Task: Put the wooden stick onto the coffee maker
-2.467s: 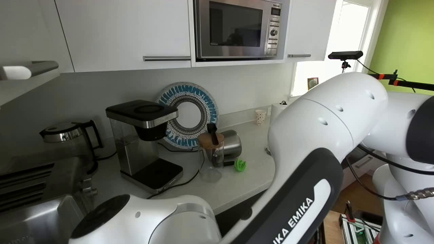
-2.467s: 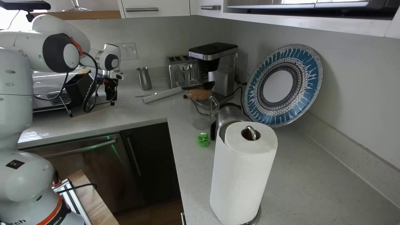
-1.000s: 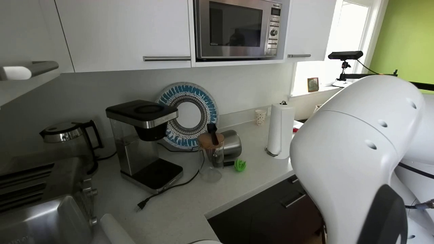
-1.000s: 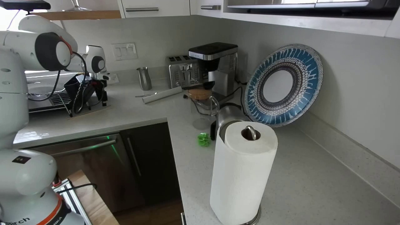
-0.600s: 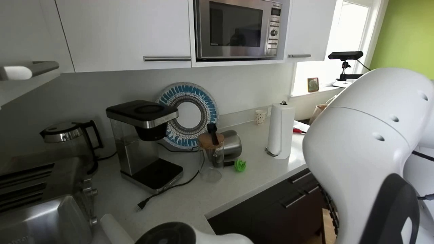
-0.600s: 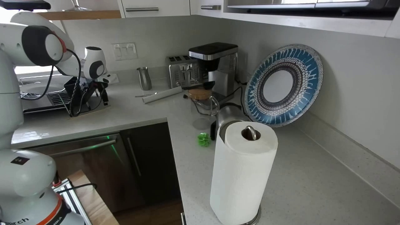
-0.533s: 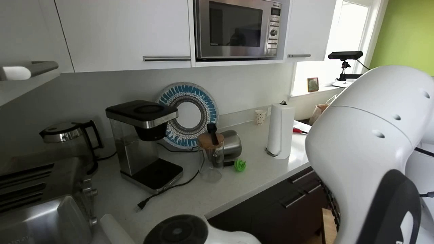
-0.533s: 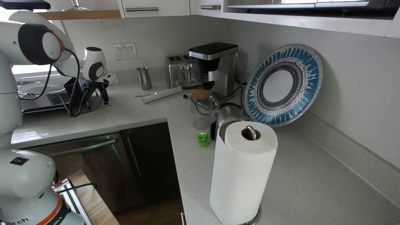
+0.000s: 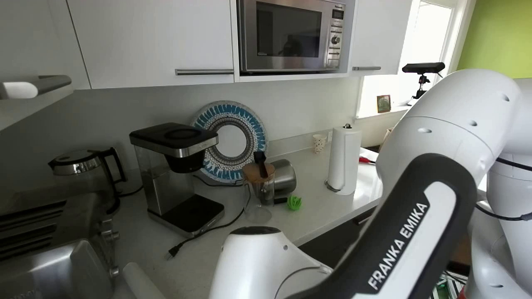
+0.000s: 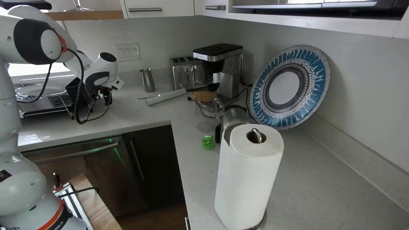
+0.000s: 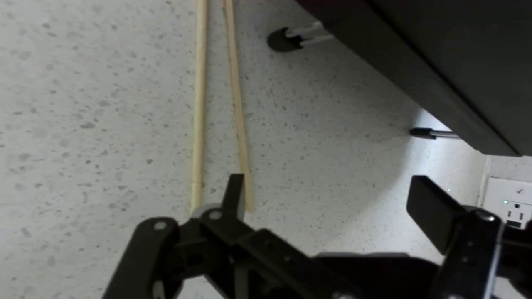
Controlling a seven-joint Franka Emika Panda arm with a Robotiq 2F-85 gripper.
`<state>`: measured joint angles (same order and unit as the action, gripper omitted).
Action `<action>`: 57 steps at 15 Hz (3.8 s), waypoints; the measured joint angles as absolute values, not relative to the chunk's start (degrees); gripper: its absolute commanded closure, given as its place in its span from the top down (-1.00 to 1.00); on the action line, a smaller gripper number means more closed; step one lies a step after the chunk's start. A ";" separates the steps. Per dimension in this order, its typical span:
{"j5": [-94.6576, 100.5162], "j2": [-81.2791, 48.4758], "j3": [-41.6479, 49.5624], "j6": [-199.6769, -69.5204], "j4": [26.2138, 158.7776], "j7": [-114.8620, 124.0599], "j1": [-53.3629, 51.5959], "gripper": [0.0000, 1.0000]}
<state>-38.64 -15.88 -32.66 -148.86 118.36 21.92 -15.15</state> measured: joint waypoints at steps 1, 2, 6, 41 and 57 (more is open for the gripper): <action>-38.68 -15.61 -31.58 -146.32 118.35 21.52 -15.00 1.00; -38.69 -15.43 -30.88 -145.22 118.35 21.34 -14.99 1.00; -40.73 -15.36 -29.00 -143.24 117.55 21.39 -16.28 1.00; -22.26 -35.60 -16.81 -105.53 85.62 46.53 -26.29 0.69; -22.43 -41.44 -15.79 -99.55 78.64 45.38 -25.97 -0.83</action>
<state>-22.43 -41.44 -15.79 -99.55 78.64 45.38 -25.97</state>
